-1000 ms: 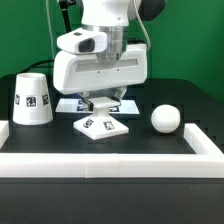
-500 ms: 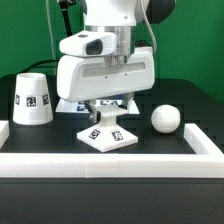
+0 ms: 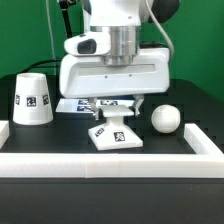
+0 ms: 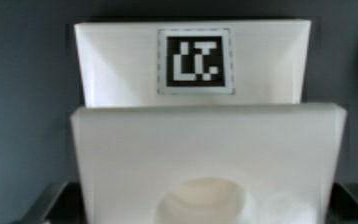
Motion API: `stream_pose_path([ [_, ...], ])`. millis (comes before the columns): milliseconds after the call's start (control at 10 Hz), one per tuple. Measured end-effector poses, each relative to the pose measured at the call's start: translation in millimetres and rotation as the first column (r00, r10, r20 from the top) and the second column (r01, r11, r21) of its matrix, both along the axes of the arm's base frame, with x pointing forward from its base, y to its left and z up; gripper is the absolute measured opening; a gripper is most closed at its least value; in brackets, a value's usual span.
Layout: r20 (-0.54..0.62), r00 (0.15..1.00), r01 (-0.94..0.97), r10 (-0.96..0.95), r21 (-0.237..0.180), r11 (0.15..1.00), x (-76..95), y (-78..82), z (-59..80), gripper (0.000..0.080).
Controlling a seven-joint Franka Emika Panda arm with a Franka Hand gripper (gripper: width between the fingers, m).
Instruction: Assemble lamp
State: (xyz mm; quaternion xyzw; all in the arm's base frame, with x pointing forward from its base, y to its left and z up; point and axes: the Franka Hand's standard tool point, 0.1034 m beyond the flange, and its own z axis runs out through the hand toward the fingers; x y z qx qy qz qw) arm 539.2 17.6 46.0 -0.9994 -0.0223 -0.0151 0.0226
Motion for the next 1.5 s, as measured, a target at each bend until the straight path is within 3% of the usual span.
stream_pose_path([
  [200, 0.026, 0.997, 0.066, -0.066, 0.014, 0.998, 25.4, 21.0, 1.1, 0.0537],
  [600, 0.086, 0.995, 0.041, -0.043, 0.022, 0.999, 45.1, 56.5, -1.1, 0.0537],
  [900, 0.145, 0.989, 0.007, -0.011, 0.028, 1.000, 66.2, 74.6, -0.7, 0.0537],
  [1100, 0.154, 0.988, 0.012, -0.018, 0.033, 0.999, 75.4, 84.5, -0.6, 0.0537],
  [1400, 0.152, 0.987, 0.041, -0.045, 0.029, 0.999, 80.7, 85.5, 1.1, 0.0537],
  [1500, 0.152, 0.987, 0.041, -0.045, 0.029, 0.999, 80.6, 85.8, 1.0, 0.0611],
])
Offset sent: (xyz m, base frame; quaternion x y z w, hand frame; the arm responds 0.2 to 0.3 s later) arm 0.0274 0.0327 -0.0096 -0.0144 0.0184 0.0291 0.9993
